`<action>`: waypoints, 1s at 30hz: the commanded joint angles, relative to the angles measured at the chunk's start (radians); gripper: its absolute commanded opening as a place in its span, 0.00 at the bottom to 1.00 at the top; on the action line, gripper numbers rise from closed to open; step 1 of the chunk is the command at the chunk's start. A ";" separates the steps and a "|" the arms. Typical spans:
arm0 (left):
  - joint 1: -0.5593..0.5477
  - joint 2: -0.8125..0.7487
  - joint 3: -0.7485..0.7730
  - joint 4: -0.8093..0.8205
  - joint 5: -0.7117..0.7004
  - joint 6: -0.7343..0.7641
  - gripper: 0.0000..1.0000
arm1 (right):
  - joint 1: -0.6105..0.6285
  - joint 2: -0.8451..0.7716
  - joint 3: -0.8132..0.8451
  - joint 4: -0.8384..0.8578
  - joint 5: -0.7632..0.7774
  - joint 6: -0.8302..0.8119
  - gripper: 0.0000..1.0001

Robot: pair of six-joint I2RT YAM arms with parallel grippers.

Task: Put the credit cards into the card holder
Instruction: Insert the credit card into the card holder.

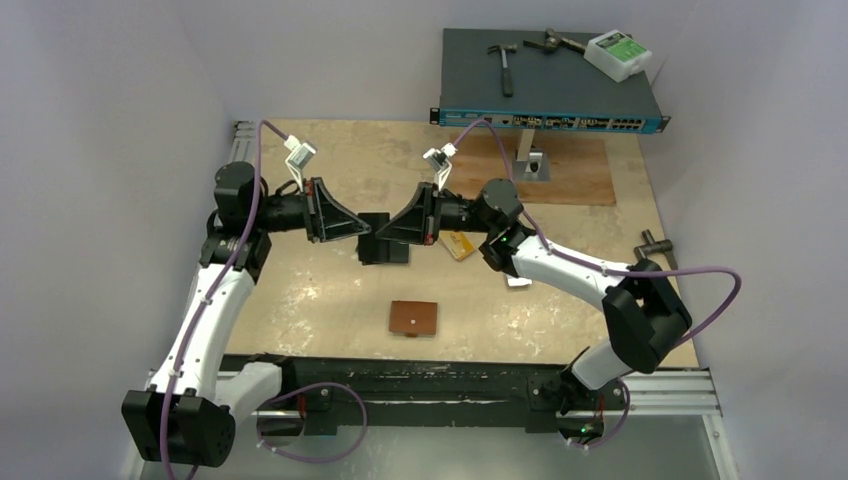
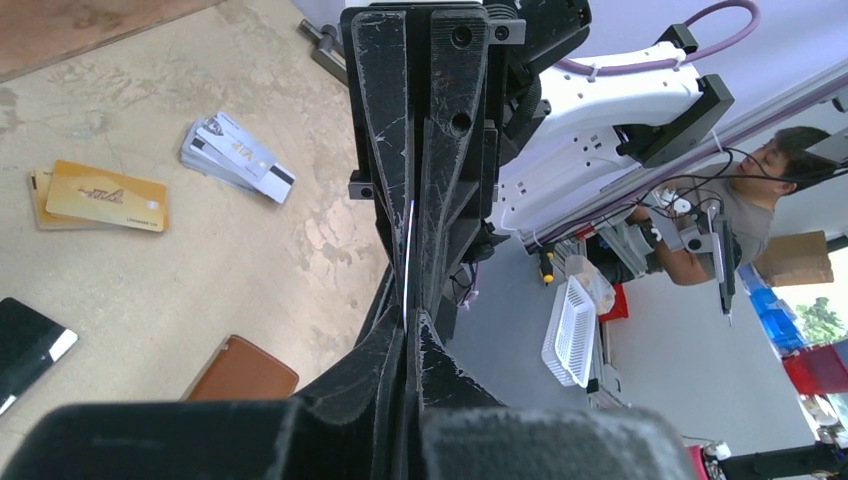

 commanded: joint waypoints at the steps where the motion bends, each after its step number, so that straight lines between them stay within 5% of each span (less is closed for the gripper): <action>1: 0.011 -0.014 -0.006 0.026 -0.051 -0.002 0.04 | 0.002 -0.010 0.016 -0.028 0.027 -0.016 0.00; 5: 0.005 -0.008 0.077 -0.271 -0.113 0.250 0.38 | -0.019 -0.035 0.051 -0.303 0.090 -0.154 0.00; 8: -0.019 0.029 0.179 -0.678 -0.228 0.633 0.46 | -0.047 -0.064 0.061 -0.580 0.199 -0.298 0.00; 11: -0.086 0.044 0.157 -0.825 -0.366 0.914 0.49 | -0.075 -0.103 -0.001 -0.712 0.292 -0.343 0.00; 15: -0.307 0.045 0.044 -0.843 -0.578 1.097 0.63 | -0.121 -0.162 -0.142 -0.738 0.368 -0.306 0.00; 19: -0.574 0.084 -0.036 -0.781 -0.796 1.201 0.67 | -0.161 -0.247 -0.250 -0.762 0.417 -0.272 0.00; 21: -0.662 0.136 -0.053 -0.735 -0.866 1.214 0.81 | -0.175 -0.299 -0.296 -0.767 0.434 -0.261 0.00; 30: -0.827 0.388 -0.040 -0.530 -1.065 1.147 0.84 | -0.223 -0.501 -0.392 -0.889 0.512 -0.250 0.00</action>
